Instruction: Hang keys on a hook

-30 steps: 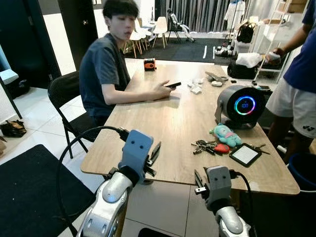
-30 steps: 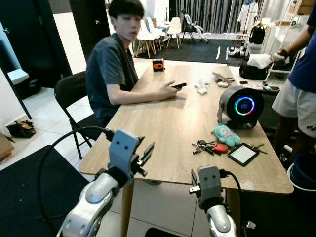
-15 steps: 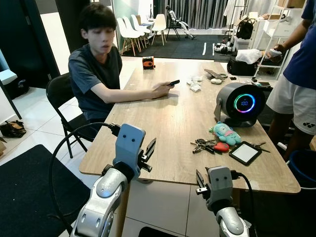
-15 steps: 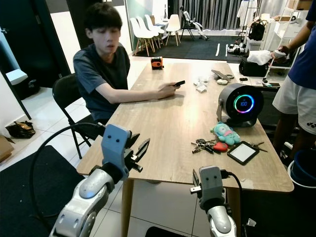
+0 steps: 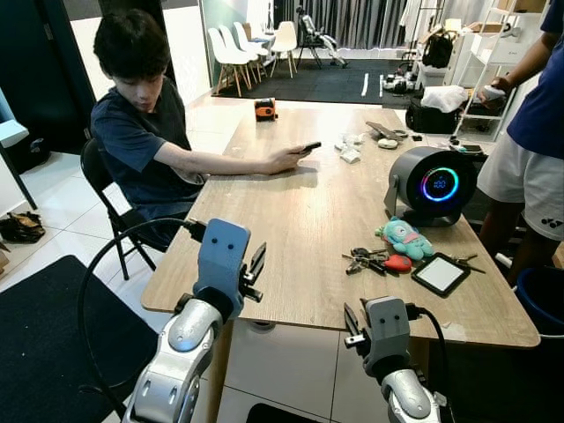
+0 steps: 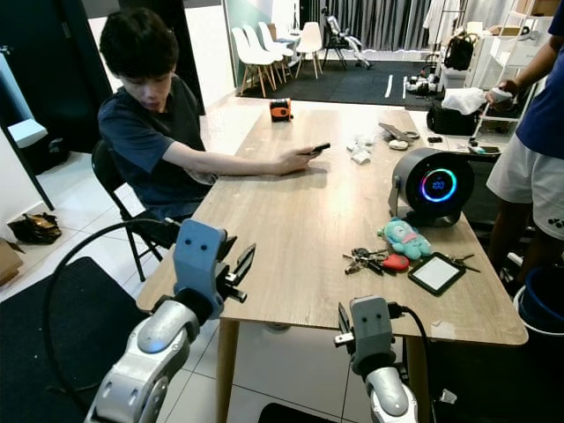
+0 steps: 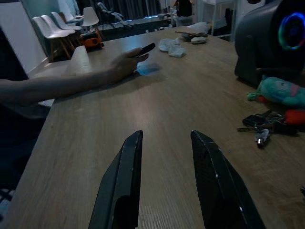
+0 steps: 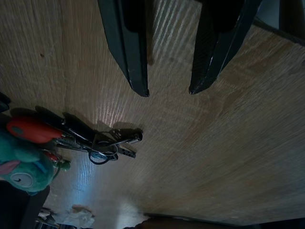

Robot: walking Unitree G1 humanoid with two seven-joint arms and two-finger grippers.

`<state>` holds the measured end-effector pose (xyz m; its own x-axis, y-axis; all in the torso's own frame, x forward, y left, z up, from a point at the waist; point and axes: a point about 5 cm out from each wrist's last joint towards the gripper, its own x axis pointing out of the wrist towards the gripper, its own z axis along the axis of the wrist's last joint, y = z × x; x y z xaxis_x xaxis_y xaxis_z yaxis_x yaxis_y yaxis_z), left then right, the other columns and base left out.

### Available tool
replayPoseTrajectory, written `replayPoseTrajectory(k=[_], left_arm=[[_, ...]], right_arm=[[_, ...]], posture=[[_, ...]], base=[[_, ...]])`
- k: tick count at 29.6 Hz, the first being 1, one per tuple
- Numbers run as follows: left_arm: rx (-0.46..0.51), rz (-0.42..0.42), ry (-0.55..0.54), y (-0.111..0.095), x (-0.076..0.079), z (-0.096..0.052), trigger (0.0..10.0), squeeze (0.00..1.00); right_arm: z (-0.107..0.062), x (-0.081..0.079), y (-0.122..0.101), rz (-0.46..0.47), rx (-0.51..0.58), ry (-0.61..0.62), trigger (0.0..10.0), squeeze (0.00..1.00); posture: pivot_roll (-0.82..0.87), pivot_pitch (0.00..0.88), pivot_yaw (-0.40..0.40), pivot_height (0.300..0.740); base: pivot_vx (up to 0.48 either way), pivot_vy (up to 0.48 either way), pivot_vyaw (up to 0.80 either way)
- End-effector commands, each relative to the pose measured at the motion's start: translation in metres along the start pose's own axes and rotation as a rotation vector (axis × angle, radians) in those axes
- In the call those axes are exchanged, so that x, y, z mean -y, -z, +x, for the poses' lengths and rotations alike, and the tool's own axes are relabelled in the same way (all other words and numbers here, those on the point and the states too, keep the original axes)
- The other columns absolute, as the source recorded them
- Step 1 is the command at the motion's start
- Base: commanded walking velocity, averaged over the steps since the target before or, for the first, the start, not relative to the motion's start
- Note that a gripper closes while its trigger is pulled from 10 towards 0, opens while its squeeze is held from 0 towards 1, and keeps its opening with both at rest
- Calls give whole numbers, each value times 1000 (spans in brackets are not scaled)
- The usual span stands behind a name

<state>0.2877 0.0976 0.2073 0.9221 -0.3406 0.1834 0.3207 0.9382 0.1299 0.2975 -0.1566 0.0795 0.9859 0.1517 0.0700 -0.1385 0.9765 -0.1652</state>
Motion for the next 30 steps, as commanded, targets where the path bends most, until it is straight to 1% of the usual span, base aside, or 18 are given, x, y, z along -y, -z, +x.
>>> replayPoseTrajectory(k=[1,12,15,30], left_arm=[[-18,-8,-15,2,0,1,10000,0],[-16,-12,-21,2,-1,2,10000,0],[-2,20,-15,1,-1,2,10000,0],[14,20,-20,0,-2,3,10000,0]], right_arm=[[-1,-1,3,6,-13,-3,10000,0],[-1,-1,3,6,-14,-6,10000,0],[-1,-1,3,5,-13,-7,10000,0],[0,-1,3,2,-11,-10,10000,0]], posture=[[74,105,43,740],[76,105,42,740],[76,105,42,740],[71,100,41,740]], base=[[0,480,0],[0,480,0],[0,0,0],[0,0,0]])
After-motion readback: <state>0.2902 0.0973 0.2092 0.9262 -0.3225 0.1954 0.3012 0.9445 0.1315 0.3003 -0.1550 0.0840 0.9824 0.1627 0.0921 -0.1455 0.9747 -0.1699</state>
